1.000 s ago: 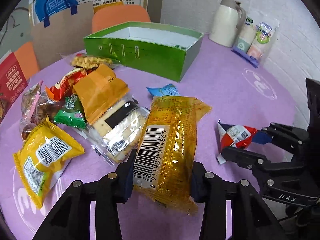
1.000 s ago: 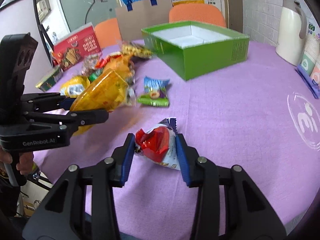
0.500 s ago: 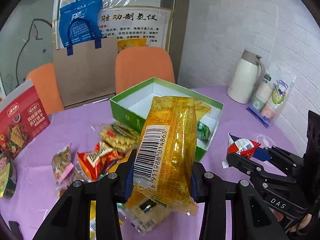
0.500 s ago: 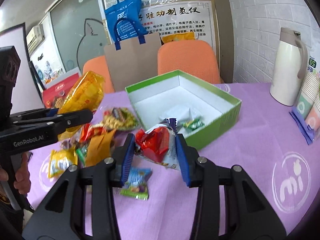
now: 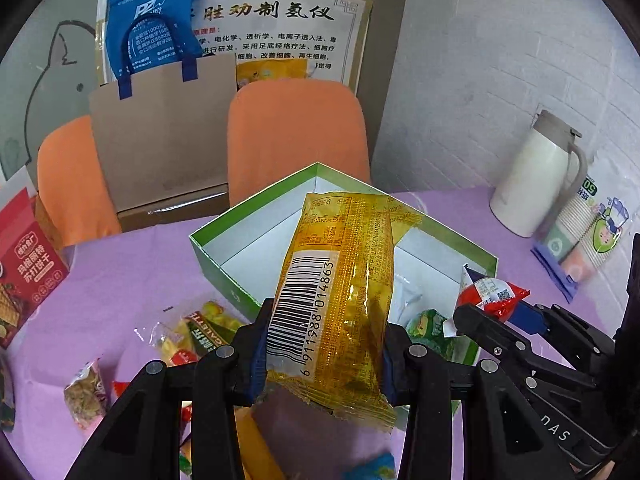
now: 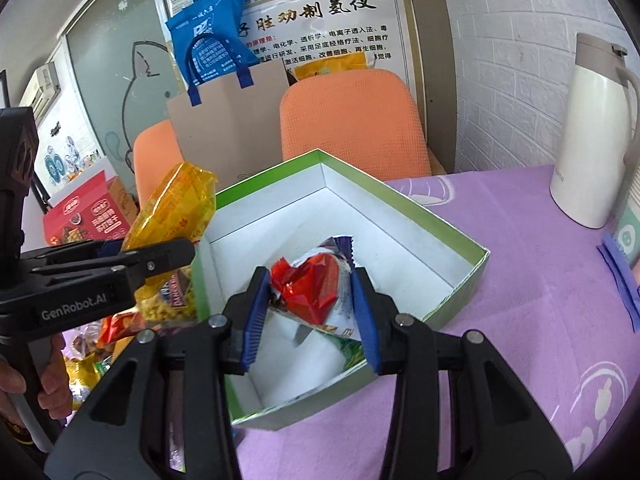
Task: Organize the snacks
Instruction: 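Carry both items into the green box and open both tools, then withdraw both tools from the box back to the snack pile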
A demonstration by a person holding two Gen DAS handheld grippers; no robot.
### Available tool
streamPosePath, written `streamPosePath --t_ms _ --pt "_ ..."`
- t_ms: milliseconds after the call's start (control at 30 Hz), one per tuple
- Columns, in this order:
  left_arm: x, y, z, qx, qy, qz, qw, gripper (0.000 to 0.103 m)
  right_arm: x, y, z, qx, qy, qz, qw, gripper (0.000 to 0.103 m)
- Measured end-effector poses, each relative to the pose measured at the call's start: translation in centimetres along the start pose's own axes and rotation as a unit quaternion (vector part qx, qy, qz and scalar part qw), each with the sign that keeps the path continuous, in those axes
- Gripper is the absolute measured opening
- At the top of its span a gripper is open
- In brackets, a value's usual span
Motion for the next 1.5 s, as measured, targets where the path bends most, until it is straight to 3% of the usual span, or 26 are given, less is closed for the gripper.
streamPosePath --t_ms 367,400,433,467,500,533,600,700,767,900,1133,1500 --pt "0.4 -0.9 4.2 -0.024 -0.004 0.008 0.9997 0.044 1.3 -1.0 2.3 0.002 -0.008 -0.001 1.0 0.047" --pt "0.4 -0.9 4.3 -0.024 -0.001 0.01 0.9997 0.045 1.3 -1.0 2.3 0.004 -0.006 -0.005 1.0 0.052" --pt "0.5 -0.9 4.3 -0.024 0.002 0.011 0.9996 0.045 1.2 -0.9 2.2 0.009 -0.003 -0.013 1.0 0.063" --pt "0.6 -0.8 4.2 -0.023 0.008 0.014 0.9996 0.053 1.2 -1.0 2.1 0.015 0.002 -0.019 1.0 0.066" --pt "0.6 -0.8 4.1 -0.019 0.014 0.016 0.9996 0.07 1.2 -1.0 2.0 0.021 0.007 -0.023 0.999 0.075" --pt "0.6 -0.8 3.8 -0.012 0.003 0.017 0.9998 0.075 1.3 -1.0 1.7 0.028 0.01 -0.024 0.999 0.084" --pt "0.3 -0.9 3.1 0.013 -0.021 0.018 0.9995 0.092 1.6 -1.1 1.3 0.033 0.012 -0.02 0.999 0.089" --pt "-0.5 -1.0 2.5 0.021 -0.014 -0.004 0.9997 0.102 1.6 -1.1 0.9 0.034 0.015 -0.015 0.999 0.089" --pt "-1.2 -0.9 2.1 0.019 -0.006 -0.022 0.9996 0.103 1.3 -1.0 0.5 0.035 0.014 -0.016 0.999 0.089" --pt "-1.9 -0.4 1.2 0.022 -0.031 -0.028 0.9989 0.103 0.6 -0.9 -0.7 0.037 0.009 -0.017 0.999 0.09" --pt "-2.4 1.2 -2.4 0.032 -0.038 -0.032 0.9983 0.103 -1.3 -0.6 -4.3 0.037 -0.009 -0.004 0.999 0.099" --pt "-3.2 7.1 -8.5 0.029 -0.125 -0.028 0.9913 0.103 -5.7 3.2 -8.7 0.02 -0.025 -0.013 0.999 0.102"
Point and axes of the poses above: each gripper's, at about its wrist camera, not at the fingertips, and z roughly the way its jaws point, x to its right, y to its underside, the point moved 3 cm from there along z, roughly the way its jaws point, and after that the axes turned 5 degrees about -y, right-handed, at the moved point
